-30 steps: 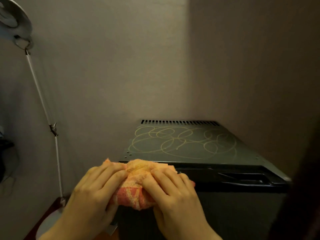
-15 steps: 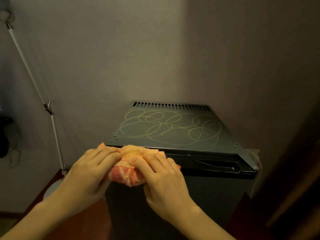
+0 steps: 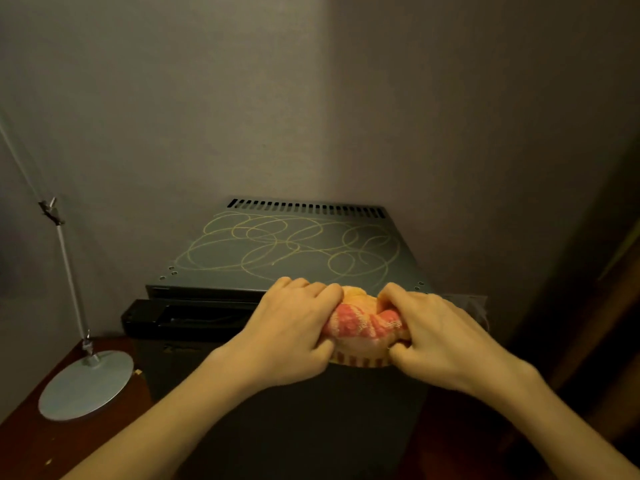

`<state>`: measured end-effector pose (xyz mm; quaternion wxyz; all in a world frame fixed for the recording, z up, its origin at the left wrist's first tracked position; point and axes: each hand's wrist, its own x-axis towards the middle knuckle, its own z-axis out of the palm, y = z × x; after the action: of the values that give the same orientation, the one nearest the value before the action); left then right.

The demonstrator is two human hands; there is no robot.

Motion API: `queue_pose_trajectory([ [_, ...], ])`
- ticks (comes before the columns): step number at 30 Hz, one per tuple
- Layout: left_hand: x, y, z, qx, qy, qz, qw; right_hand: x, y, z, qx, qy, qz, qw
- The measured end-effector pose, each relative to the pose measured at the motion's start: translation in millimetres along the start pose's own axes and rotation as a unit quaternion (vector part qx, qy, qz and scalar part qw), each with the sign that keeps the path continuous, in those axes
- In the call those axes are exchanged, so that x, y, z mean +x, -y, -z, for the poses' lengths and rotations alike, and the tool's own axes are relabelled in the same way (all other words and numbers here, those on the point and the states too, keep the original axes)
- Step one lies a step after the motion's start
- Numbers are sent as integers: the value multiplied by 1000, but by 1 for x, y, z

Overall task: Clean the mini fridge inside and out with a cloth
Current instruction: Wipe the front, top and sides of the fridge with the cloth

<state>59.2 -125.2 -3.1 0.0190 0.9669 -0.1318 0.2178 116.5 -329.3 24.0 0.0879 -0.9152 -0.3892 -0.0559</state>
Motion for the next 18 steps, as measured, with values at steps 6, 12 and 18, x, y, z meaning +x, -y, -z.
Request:
queue_pose_trajectory([
  [6, -8, 5, 1, -2, 6, 15, 1000, 24, 12, 3, -31, 43, 51, 997],
  [12, -44, 49, 17, -7, 5, 73, 997, 51, 60, -12, -1, 14, 116, 993],
  [18, -99, 111, 37, 30, -7, 153, 988, 93, 154, -40, 26, -33, 178, 983],
])
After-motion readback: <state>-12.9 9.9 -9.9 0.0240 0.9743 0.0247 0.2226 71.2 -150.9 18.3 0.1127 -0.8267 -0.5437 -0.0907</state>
